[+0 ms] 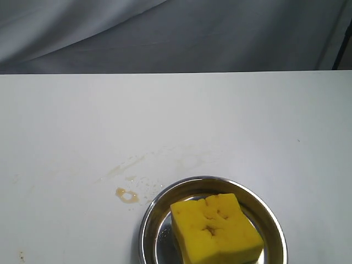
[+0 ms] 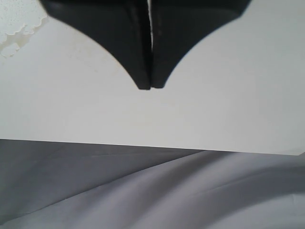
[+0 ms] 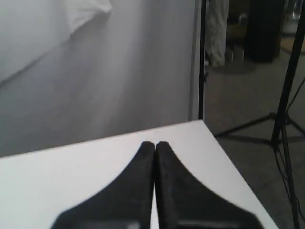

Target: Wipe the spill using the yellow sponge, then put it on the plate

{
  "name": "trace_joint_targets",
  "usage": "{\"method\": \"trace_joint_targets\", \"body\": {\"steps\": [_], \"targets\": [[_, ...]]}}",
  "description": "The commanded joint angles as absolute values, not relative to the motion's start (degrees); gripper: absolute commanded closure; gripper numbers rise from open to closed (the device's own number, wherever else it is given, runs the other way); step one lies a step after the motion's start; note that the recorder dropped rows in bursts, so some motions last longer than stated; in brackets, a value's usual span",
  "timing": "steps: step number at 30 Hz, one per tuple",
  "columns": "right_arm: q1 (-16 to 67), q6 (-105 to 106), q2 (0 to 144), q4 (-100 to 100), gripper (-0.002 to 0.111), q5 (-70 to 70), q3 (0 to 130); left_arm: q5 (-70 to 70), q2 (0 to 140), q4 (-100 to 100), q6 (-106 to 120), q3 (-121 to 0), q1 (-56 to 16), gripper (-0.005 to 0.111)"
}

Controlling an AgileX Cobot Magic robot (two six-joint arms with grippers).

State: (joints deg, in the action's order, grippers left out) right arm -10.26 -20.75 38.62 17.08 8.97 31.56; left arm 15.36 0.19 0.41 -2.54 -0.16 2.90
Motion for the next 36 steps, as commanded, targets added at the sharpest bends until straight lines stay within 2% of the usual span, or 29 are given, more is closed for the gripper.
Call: {"method": "trace_joint_targets", "body": {"steps": [1, 10, 15, 17, 18, 19, 23, 32, 36], "targets": [[-10.5, -20.0, 25.9, 17.5, 0.108, 8.0, 27.2, 15.2, 0.0, 0.0, -2.7, 0.0, 3.1, 0.107], [-10.5, -22.7, 0.0, 17.4, 0.108, 8.4, 17.0, 15.2, 0.0, 0.0, -2.7, 0.0, 3.1, 0.107], [-10.5, -22.9, 1.6, 17.0, 0.108, 5.2, 7.6, 15.2, 0.0, 0.0, -2.7, 0.0, 3.1, 0.107], [-10.5, -22.4, 4.2, 17.3, 0.108, 0.6, 0.0, 15.2, 0.0, 0.0, -2.7, 0.0, 3.1, 0.107], [-10.5, -22.4, 4.4, 18.1, 0.108, 0.6, 0.0, 15.2, 0.0, 0.0, -2.7, 0.0, 3.1, 0.107], [-9.6, -22.4, 4.4, 17.9, 0.108, 9.3, 0.0, 15.2, 0.0, 0.0, -2.7, 0.0, 3.1, 0.107], [-6.4, -22.9, 4.4, 13.4, 0.108, 7.9, 0.0, 15.2, 0.0, 0.0, -2.7, 0.0, 3.1, 0.107], [-6.2, -22.9, 4.3, 13.3, 0.108, 7.9, 0.0, 15.2, 0.0, 0.0, -2.7, 0.0, 3.1, 0.107], [-6.2, -22.9, 4.3, 7.0, 0.108, 7.9, 0.0, 15.2, 0.0, 0.0, -2.7, 0.0, 3.1, 0.107]]}}
